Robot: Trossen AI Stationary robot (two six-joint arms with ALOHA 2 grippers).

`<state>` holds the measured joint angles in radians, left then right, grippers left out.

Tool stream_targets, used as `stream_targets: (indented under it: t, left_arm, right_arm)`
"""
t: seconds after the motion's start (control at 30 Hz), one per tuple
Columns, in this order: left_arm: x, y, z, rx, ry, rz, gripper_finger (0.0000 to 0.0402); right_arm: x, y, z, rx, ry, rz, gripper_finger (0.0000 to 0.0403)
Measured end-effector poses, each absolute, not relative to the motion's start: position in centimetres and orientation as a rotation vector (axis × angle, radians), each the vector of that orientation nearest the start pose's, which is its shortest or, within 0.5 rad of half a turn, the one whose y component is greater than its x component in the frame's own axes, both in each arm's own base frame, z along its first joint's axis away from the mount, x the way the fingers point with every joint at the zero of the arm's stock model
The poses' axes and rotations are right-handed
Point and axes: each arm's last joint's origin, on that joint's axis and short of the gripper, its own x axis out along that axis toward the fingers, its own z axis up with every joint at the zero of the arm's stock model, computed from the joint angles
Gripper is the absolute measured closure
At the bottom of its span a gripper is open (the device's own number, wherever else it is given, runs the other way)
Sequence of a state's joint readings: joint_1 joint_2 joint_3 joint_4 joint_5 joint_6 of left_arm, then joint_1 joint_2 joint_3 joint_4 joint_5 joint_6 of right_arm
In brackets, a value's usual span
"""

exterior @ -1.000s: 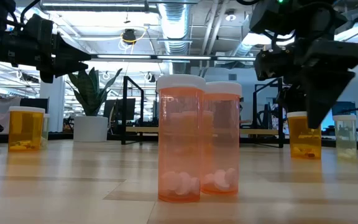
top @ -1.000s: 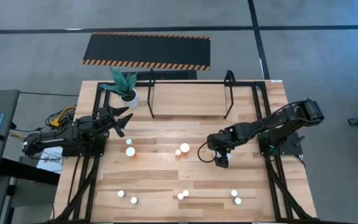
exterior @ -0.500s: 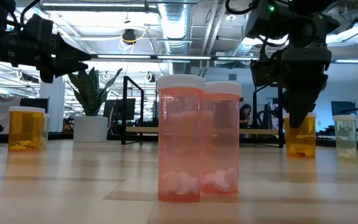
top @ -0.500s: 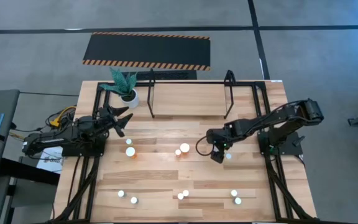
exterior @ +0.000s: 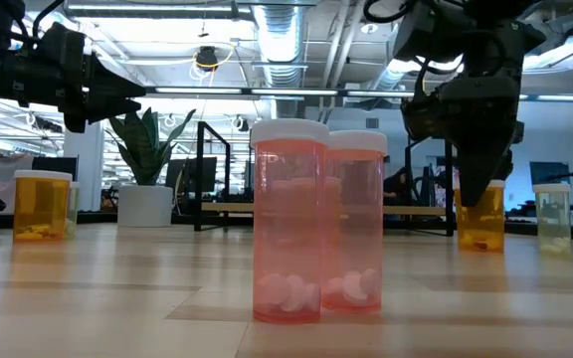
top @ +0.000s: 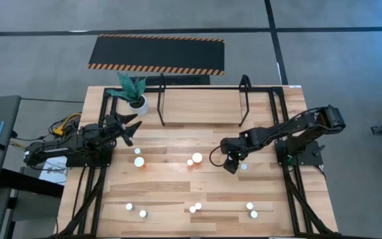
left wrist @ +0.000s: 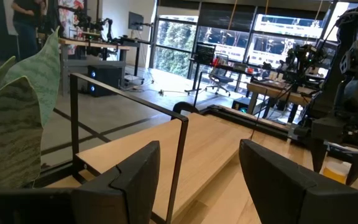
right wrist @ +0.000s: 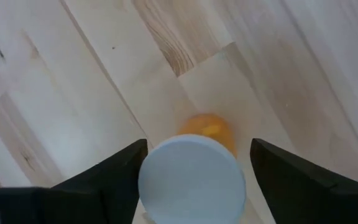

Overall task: Pick and place medicine bottles onto shelf by color
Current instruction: Put the orange pill bottle on the shelf

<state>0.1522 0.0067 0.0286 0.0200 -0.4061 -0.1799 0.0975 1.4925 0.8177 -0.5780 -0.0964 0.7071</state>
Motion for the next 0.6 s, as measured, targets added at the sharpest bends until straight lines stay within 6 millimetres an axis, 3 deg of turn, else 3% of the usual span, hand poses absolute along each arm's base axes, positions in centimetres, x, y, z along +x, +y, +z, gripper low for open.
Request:
stream_targets:
  t: [0.6]
  left_arm:
    - [9.11, 2.56, 17.46, -0.181, -0.092, 0.553, 0.0193]
  right_arm:
    - [25.33, 2.78, 16.76, 0.695, 1.287, -0.363, 0.0113]
